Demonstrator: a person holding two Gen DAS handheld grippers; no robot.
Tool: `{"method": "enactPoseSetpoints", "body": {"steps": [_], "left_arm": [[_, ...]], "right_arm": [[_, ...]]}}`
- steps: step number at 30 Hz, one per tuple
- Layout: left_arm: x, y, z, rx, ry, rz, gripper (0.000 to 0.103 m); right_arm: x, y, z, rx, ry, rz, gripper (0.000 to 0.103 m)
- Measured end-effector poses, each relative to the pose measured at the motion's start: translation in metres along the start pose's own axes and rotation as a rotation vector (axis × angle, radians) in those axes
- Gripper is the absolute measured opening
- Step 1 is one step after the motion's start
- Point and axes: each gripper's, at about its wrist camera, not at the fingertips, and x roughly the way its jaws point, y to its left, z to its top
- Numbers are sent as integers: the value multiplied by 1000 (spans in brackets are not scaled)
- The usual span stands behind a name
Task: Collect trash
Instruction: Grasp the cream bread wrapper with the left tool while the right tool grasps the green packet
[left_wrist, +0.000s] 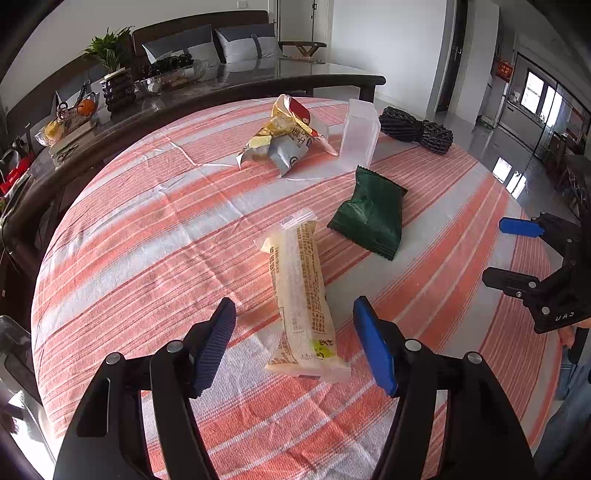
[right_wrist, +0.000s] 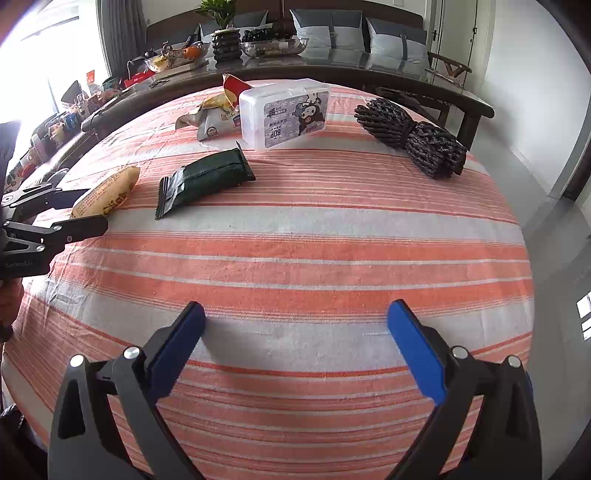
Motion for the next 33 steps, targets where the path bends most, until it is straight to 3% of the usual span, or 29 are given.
{"method": "enactPoseSetpoints", "body": {"steps": [1,2,3,4,7,8,9,11,17,20,22,23,25,31,33], "left_arm": [[2,0,0,2,9,7,66],[4,1,1,1,15,7,56],[2,1,0,-2,8,13,45],[1,2,0,-2,6,10,26],[-4,4,-4,-7,8,37,25],[-7,5,-7,-11,7,51,25],[-9,7,-10,-20,6,60,25],[-13,9,-15,-43,5,64,25],[-17,8,-20,-64,-5,89,26],[-16,6,-19,-59,-6,105,26],[-16,6,-19,-68,-2,102,26],[-15,7,-18,-73,0,99,26],[-15,7,-17,-79,2,94,26],[-8,-3,-3,-71,-8,59,26],[-4,-6,2,-70,-21,60,30]], "right_arm": [[0,0,0,4,1,0,96],[0,-1,1,9,2,0,96],[0,-1,0,16,3,-3,96],[0,-1,0,35,8,-11,96],[-4,1,5,206,29,-8,95],[-4,6,10,244,32,35,92],[-3,12,17,276,31,80,81],[8,25,33,329,46,117,78],[50,52,91,421,28,10,83],[66,68,108,357,26,-68,85],[71,80,107,240,26,-139,77],[69,80,102,201,7,-133,69],[60,74,90,156,-2,-103,65],[26,19,44,86,-10,-58,65],[20,-3,35,118,-8,-36,73]]}}
